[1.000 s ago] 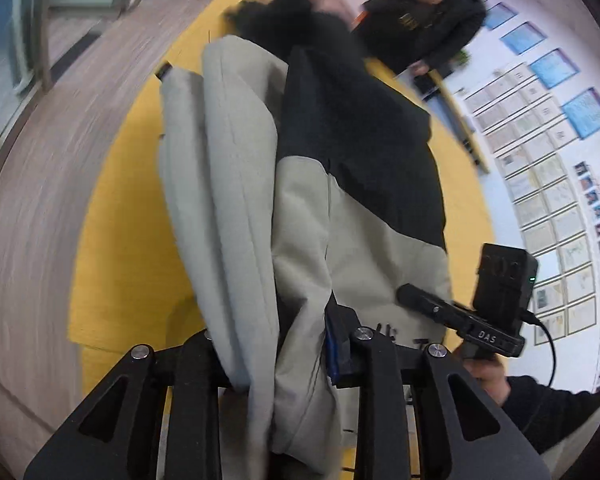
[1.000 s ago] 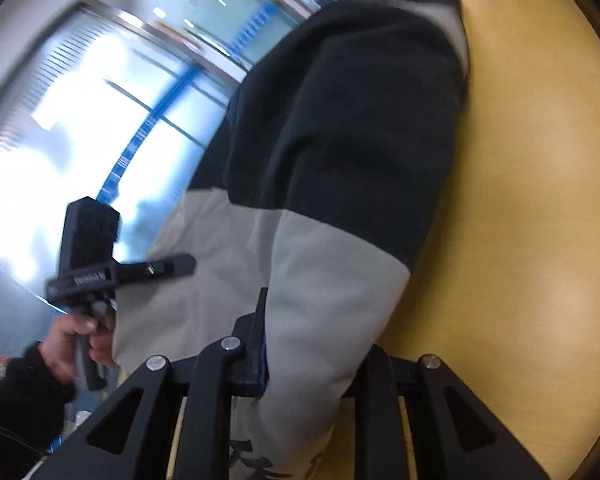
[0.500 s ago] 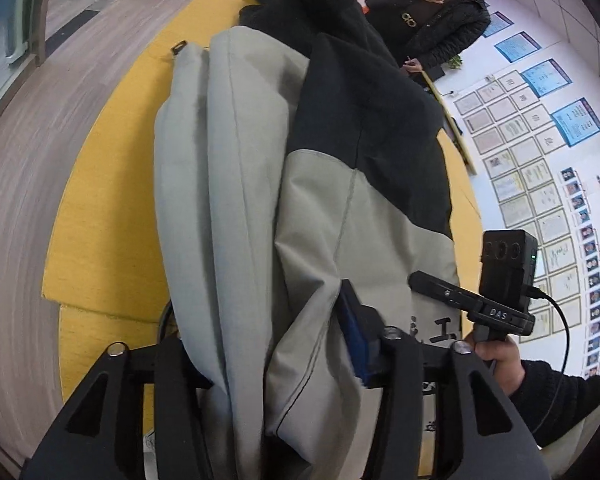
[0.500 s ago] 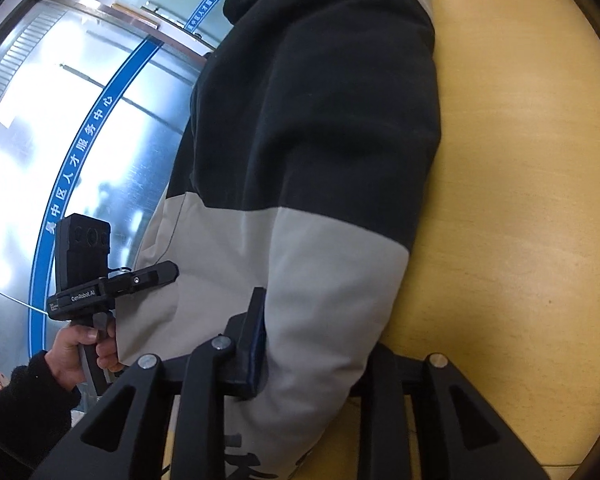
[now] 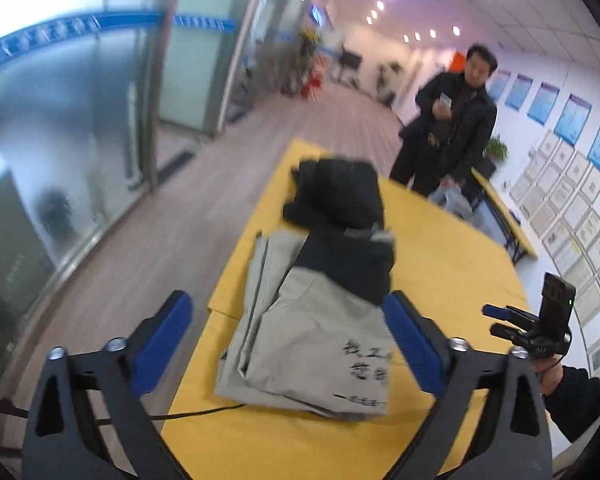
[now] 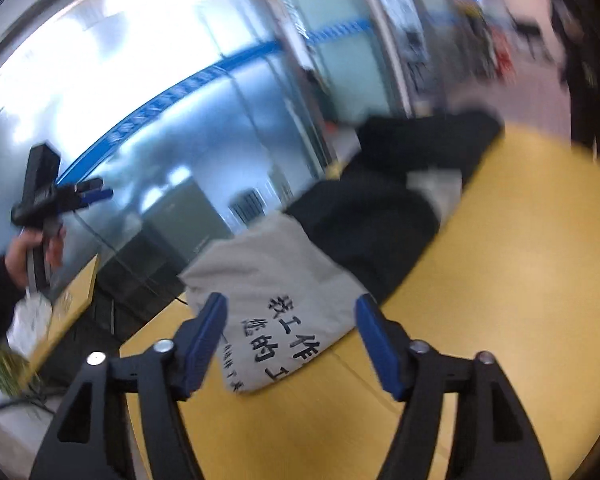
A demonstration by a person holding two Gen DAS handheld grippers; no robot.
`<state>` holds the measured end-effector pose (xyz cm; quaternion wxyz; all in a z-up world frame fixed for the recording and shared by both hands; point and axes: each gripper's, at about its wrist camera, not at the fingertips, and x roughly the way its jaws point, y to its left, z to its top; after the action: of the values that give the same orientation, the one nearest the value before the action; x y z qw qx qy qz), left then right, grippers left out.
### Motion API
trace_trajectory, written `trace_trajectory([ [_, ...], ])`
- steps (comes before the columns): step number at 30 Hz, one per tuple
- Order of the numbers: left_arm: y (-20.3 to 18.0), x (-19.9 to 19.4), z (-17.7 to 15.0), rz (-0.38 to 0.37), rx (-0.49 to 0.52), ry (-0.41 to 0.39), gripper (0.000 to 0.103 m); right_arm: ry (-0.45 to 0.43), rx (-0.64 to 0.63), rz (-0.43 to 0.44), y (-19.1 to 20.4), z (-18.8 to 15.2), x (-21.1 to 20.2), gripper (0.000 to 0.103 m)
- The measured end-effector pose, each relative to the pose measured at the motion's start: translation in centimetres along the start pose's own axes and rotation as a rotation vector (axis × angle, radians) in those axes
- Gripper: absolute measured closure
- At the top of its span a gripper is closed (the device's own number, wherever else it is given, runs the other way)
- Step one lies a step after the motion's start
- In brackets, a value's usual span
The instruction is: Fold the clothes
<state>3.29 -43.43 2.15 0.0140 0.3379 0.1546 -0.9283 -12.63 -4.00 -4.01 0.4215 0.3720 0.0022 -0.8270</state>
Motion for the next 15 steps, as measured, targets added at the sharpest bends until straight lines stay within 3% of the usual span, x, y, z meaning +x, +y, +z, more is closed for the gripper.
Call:
trace_trajectory([
  [1, -0.2, -3.6, 0.9, 0.031, -0.002, -0.04, 0.0, -0.013, -0.06, -0.04, 1.7, 1.7, -1.9, 0.015],
  [3, -3.7, -7.2, 2.0, 0.107, 0.013, -0.084, 0.0, -0.034, -0.162, -0.054, 2.4, 3.7, -8.3, 0.011],
  [7, -9.7, -11.8, 0.9, 0.263, 0.022, -0.103, 0.0, -0.072, -0.287, -0.093, 3.5, 4.9, -16.6, 0.0],
  [9, -13.8, -11.0, 0.5, 0.301, 0.002, -0.086, 0.0, -0.093, -0.316, -0.13, 4.5, 3.6, -18.6, 0.0],
  [12, -18.5, -10.1, -2.9, 0.36, -0.025, -0.057, 0.0, -0.151, -0.211, -0.173, 5.3, 0.5, -18.1, 0.0],
  [15, -22.4, -7.1, -7.7, 0.466, -0.026, -0.006, 0.0, -0.136, -0.086, -0.237, 5.8, -2.3, -14.8, 0.0],
])
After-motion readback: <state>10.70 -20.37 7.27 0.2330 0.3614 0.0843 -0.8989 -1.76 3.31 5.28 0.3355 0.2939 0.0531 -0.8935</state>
